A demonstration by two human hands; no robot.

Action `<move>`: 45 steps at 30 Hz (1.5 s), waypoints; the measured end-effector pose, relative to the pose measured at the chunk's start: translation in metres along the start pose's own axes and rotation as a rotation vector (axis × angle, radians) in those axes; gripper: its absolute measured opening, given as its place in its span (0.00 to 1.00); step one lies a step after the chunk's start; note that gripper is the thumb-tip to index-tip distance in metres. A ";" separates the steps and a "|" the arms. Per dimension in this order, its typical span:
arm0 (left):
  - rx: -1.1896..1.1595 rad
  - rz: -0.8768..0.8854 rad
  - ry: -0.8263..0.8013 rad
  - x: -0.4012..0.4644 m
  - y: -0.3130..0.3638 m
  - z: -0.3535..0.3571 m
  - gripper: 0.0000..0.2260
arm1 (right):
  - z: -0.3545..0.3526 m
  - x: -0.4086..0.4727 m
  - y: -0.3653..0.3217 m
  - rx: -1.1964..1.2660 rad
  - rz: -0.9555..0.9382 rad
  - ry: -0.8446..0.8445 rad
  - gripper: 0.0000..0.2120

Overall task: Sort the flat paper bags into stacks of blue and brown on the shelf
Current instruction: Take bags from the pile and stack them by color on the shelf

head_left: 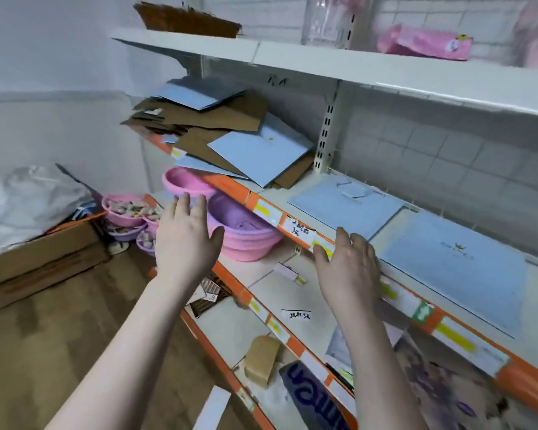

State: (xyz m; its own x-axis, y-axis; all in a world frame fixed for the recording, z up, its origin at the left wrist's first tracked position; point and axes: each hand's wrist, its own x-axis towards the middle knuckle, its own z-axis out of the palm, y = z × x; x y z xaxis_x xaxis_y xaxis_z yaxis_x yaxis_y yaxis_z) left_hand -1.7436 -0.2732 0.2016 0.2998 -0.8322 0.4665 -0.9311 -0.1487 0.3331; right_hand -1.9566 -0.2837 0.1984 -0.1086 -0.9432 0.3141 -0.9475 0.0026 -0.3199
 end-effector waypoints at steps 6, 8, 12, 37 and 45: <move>-0.024 -0.031 0.037 0.054 -0.061 -0.004 0.27 | 0.024 0.035 -0.072 0.016 -0.037 0.022 0.26; -0.036 -0.033 0.038 0.076 -0.078 0.000 0.28 | 0.036 0.052 -0.093 0.032 -0.045 0.028 0.26; -0.018 -0.022 0.055 0.130 -0.113 0.013 0.27 | 0.064 0.092 -0.134 0.082 -0.038 0.067 0.25; -0.107 0.158 -0.015 0.526 -0.272 0.114 0.26 | 0.207 0.368 -0.399 0.020 0.099 0.170 0.22; -0.161 0.354 -0.131 0.619 -0.294 0.146 0.25 | 0.233 0.412 -0.446 0.017 0.274 0.255 0.23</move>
State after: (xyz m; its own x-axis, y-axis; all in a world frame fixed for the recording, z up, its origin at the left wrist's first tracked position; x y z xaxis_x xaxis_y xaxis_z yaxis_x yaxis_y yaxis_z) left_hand -1.3145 -0.8227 0.2731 -0.0725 -0.8796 0.4702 -0.9244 0.2363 0.2994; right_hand -1.5082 -0.7511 0.2622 -0.4308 -0.7954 0.4264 -0.8679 0.2358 -0.4371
